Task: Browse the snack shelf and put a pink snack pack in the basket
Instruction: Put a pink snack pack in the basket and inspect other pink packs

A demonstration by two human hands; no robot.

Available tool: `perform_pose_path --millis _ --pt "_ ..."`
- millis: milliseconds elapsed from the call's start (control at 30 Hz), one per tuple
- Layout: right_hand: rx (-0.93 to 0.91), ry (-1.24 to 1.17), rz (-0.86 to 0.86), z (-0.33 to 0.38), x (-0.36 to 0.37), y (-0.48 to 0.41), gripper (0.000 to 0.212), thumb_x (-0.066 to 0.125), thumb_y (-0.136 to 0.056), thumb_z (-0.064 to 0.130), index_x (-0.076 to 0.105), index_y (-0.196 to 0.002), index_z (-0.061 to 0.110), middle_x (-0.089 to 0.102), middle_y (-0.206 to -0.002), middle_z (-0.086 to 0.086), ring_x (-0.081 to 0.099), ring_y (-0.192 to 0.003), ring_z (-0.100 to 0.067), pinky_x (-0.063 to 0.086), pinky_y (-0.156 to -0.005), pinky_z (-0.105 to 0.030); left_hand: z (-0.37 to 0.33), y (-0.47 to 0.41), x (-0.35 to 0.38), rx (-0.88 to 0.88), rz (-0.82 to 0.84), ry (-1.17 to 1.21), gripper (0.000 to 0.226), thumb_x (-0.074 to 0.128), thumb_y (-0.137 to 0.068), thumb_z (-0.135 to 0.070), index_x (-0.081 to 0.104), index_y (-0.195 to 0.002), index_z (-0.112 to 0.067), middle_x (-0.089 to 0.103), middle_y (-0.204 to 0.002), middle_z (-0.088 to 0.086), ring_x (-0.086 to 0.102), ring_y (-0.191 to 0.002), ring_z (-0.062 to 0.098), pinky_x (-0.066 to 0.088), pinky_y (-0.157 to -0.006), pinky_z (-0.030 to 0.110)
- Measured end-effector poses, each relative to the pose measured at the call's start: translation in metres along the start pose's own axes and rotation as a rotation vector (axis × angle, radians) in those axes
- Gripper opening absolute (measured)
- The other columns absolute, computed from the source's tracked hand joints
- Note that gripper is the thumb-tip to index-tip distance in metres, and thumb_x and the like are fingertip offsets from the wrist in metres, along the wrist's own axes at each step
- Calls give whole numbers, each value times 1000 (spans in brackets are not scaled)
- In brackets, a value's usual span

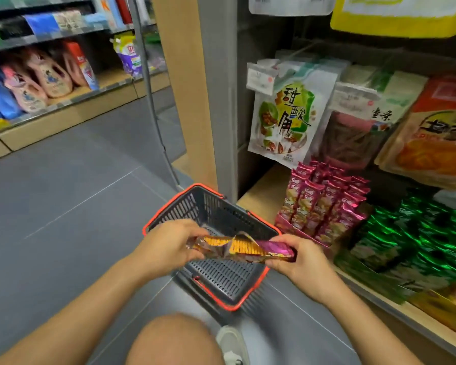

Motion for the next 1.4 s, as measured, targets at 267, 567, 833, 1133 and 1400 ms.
perform_pose_path --millis 267,567,833,1133,1400 --pt "164 517 235 -97 86 -48 45 49 -97 46 46 -139 31 43 -143 8 41 -123 -20 38 -102 -31 93 -44 86 -178 64 -151 25 72 -78 -29 68 -103 -32 65 -99 -8 62 -99 16 48 -77 29" --pt "101 833 117 -122 84 -37 20 58 -86 48 72 -85 33 58 -99 15 36 -88 -18 24 -67 -32 116 -141 196 -116 408 -297 19 68 -84 -27 68 -102 -28 69 -98 -1 66 -96 23 51 -81 34" --pt "77 777 -7 -133 69 -20 14 80 -70 35 67 -66 33 59 -77 18 44 -73 -14 35 -56 -30 102 -190 260 -96 480 -264 68 51 -78 16 41 -136 -18 43 -140 18 51 -123 35 47 -98 38" --pt "4 761 65 -118 47 -27 18 71 -81 29 70 -98 32 66 -89 14 57 -82 -16 45 -65 -32 103 -182 256 -237 444 -171 73 61 -80 7 37 -143 -21 42 -141 14 50 -125 32 45 -101 35" --pt "-178 874 -22 -38 -34 -46 16 57 -91 28 69 -98 21 66 -86 2 61 -84 -26 52 -74 -40 50 -156 163 -65 133 -11 33 57 -90 -8 67 -117 -22 61 -117 0 61 -106 20 47 -94 30"
Point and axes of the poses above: each hand's wrist, its own y-axis away from the middle knuckle, its own x-axis out of the palm, z = x × y, the point moved 3 cm from there along -y, towards the middle knuckle
